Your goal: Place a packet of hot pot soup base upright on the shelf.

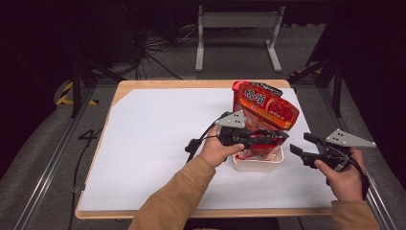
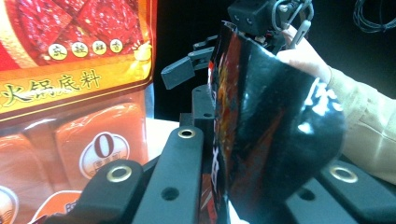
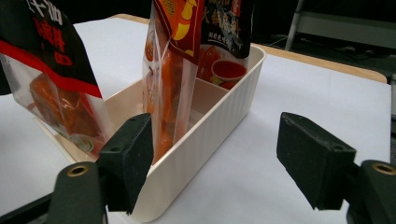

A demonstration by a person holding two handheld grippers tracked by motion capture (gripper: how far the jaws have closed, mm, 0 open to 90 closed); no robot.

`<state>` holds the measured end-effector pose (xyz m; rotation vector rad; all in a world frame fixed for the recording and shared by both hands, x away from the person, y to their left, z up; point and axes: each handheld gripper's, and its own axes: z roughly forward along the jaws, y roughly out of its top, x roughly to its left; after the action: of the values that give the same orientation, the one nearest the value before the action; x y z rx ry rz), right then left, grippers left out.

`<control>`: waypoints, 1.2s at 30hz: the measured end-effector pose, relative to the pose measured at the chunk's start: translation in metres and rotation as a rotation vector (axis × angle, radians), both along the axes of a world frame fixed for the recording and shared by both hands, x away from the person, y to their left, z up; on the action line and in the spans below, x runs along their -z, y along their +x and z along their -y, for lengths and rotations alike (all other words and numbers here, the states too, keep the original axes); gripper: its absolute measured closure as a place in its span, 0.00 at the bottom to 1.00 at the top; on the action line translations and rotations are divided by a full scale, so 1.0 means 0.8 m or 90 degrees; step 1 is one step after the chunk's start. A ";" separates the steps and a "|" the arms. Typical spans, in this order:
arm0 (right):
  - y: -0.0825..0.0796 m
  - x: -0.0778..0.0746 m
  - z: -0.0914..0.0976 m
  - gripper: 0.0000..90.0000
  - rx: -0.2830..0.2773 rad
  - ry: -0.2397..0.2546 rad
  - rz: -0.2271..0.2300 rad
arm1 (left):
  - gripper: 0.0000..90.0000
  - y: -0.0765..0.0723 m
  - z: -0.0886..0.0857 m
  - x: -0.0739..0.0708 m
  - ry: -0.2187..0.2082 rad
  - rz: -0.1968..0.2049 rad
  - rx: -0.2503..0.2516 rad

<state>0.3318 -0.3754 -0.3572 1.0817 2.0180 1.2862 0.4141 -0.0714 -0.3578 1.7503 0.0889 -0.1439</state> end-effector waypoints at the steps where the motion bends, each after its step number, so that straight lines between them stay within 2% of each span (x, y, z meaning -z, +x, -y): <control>1: 0.000 0.000 0.000 0.31 -0.001 0.001 0.000 | 1.00 0.000 0.001 0.001 0.000 -0.001 0.001; 13: 0.000 0.001 0.000 0.31 -0.002 0.002 -0.002 | 0.99 0.002 0.014 0.018 0.014 0.001 -0.004; 27: 0.001 0.003 -0.002 0.30 -0.008 0.004 -0.007 | 0.97 0.004 0.013 0.030 0.027 -0.005 -0.011; 31: 0.001 0.004 -0.002 0.30 -0.008 0.006 -0.009 | 0.90 0.007 0.006 0.031 0.033 -0.018 -0.023; 32: 0.001 0.004 -0.002 0.30 -0.008 0.006 -0.009 | 0.84 0.007 0.006 0.031 0.033 -0.018 -0.023; 33: 0.002 0.004 -0.002 0.30 -0.007 0.006 -0.009 | 0.73 0.008 0.003 0.030 0.024 -0.028 -0.038; 34: 0.002 0.004 -0.002 0.30 -0.007 0.005 -0.009 | 0.64 0.008 0.003 0.030 0.024 -0.028 -0.038; 35: 0.002 0.004 -0.002 0.30 -0.007 0.006 -0.009 | 0.57 0.008 0.002 0.030 0.024 -0.030 -0.043; 36: 0.002 0.004 -0.002 0.30 -0.007 0.006 -0.009 | 0.57 0.008 0.001 0.029 0.029 -0.031 -0.048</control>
<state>0.3332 -0.3736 -0.3602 1.0891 2.0330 1.2981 0.4203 -0.0725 -0.3809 1.7863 0.1950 -0.1294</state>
